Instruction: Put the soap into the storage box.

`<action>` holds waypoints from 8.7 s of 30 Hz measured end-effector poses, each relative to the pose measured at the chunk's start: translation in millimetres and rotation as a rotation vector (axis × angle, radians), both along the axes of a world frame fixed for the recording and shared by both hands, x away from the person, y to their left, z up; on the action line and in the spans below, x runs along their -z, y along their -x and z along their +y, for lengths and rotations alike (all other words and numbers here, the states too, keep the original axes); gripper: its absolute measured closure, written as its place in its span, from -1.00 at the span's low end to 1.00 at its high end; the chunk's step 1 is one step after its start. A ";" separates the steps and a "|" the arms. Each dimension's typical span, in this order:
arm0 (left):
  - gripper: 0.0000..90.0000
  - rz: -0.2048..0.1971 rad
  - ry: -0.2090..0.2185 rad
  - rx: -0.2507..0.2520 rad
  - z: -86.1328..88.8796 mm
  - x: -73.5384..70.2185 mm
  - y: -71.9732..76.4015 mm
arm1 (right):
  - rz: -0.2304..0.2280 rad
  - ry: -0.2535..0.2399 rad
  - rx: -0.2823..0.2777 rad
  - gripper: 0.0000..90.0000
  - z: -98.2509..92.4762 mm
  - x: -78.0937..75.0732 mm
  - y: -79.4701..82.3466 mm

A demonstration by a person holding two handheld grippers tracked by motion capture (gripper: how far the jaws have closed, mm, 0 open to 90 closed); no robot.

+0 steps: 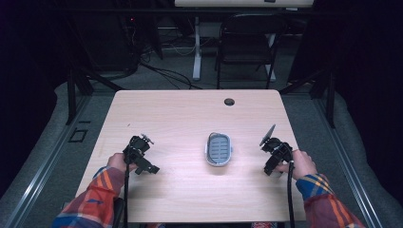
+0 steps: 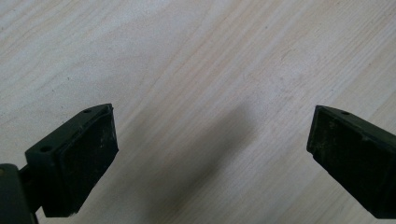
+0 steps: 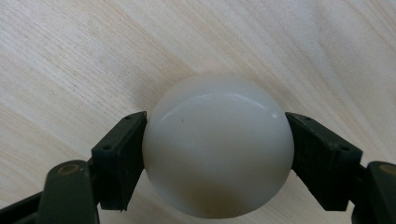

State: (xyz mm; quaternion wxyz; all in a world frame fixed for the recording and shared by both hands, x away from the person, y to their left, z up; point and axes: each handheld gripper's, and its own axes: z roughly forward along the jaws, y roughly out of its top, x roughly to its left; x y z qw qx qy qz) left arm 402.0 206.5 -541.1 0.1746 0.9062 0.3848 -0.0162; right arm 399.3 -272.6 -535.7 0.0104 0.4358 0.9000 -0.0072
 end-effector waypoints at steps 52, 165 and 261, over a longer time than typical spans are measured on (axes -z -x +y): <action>-0.97 -0.005 0.002 0.003 -0.2 -1.4 0.4 | -0.045 -0.021 -0.089 -0.45 35.5 -43.9 -12.8; -0.96 -0.005 0.011 0.009 0.5 -1.2 0.3 | -0.031 -0.020 -0.364 -0.45 194.5 -59.1 -64.5; -0.97 -0.002 0.005 0.010 -0.4 -1.5 0.3 | -0.197 -0.070 -0.291 -0.78 96.5 -95.9 -12.9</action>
